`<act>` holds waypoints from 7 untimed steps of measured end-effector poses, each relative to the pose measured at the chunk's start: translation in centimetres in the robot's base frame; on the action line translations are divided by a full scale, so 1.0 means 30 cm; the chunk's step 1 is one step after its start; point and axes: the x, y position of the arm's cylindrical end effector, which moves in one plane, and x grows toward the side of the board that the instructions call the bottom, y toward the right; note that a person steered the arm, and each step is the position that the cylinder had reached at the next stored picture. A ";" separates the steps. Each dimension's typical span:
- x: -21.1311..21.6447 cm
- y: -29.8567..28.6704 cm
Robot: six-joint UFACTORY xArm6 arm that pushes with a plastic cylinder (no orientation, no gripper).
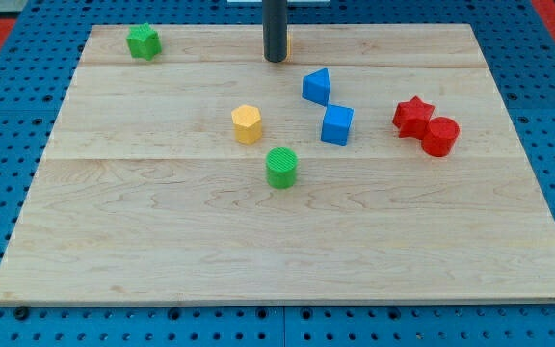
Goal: Push the green circle to the top right
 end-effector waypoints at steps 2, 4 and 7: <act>0.028 -0.081; 0.028 -0.081; 0.417 0.027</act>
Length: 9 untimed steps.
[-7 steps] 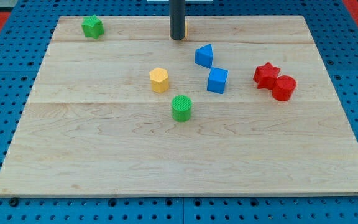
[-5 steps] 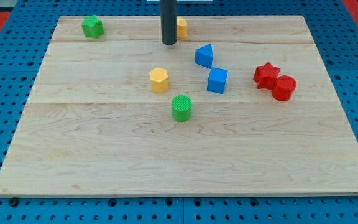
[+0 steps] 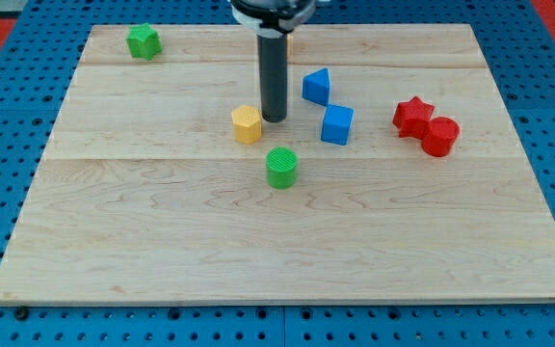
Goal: Push the green circle to the top right
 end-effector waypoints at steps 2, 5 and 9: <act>0.311 0.077; 0.274 -0.567; -0.256 -0.455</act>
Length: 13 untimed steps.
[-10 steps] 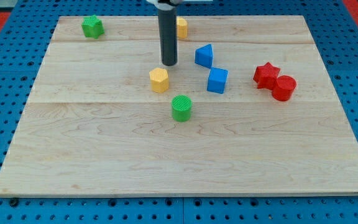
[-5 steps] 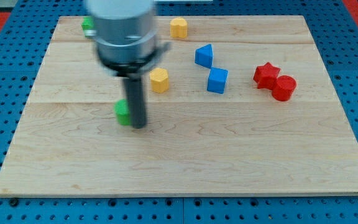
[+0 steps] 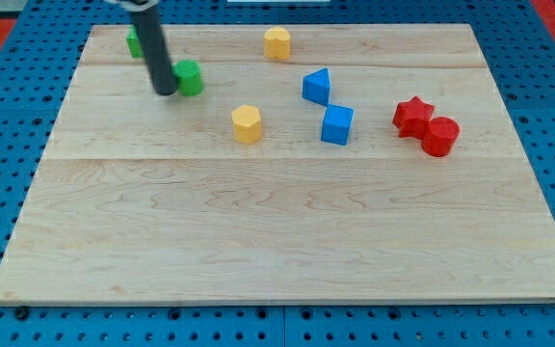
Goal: Push the green circle to the top right
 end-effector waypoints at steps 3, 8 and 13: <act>-0.128 0.190; -0.165 0.749; -0.301 0.851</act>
